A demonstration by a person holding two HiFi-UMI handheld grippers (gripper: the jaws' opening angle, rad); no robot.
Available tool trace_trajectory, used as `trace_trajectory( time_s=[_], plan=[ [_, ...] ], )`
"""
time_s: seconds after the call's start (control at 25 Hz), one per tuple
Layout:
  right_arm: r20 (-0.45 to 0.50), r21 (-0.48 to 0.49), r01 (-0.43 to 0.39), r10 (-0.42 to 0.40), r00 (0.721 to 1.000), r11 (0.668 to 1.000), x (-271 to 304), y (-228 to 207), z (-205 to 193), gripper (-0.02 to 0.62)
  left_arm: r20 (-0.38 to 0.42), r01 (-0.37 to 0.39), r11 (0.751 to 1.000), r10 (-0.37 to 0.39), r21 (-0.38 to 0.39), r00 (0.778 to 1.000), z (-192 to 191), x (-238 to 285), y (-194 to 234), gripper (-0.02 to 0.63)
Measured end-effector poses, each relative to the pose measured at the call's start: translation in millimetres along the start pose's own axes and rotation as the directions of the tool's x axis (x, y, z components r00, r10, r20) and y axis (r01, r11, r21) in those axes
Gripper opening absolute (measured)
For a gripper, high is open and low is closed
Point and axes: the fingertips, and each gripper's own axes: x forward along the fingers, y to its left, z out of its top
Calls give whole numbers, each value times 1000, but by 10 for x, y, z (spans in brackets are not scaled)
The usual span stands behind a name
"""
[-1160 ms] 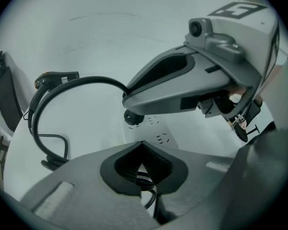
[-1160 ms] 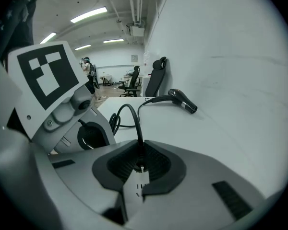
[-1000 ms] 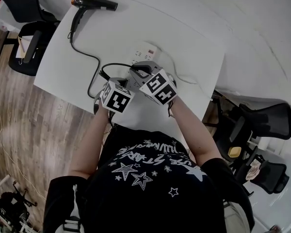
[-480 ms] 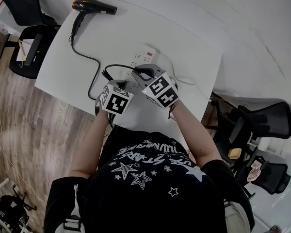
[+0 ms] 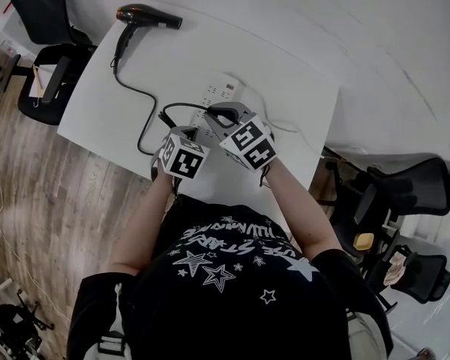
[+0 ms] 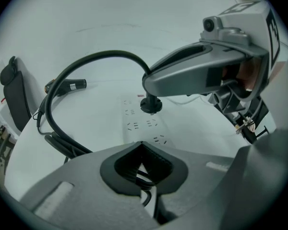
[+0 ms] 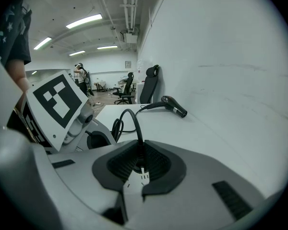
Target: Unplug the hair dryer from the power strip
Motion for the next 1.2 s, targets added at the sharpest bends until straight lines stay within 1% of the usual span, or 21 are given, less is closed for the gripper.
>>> trace_trajectory(
  time_s=[0.16, 0.36, 0.64, 0.76, 0.92, 1.2],
  plan=[
    [29, 0, 2, -2, 1000, 1000, -108, 63, 69, 49, 31, -24, 1000, 24, 2, 999, 17, -121, -40, 6],
    [65, 10, -13, 12, 998, 1000, -249, 144, 104, 49, 102, -42, 998, 46, -41, 994, 82, -350, -132, 6],
    [115, 35, -36, 32, 993, 999, -400, 279, 153, 51, 208, -97, 988, 121, -122, 971, 66, -761, -227, 6],
    [134, 37, -55, 50, 990, 998, -467, 386, 164, 51, 225, -136, 975, 175, -177, 959, -18, -933, -205, 6],
    [154, 28, -82, 77, 985, 996, -572, 527, 142, 51, 248, -191, 950, 252, -246, 935, -135, -1158, -187, 6],
    [175, -2, -102, 101, 979, 995, -967, 703, -8, 51, 292, -252, 907, 356, -338, 888, -300, -1442, -419, 6]
  ],
)
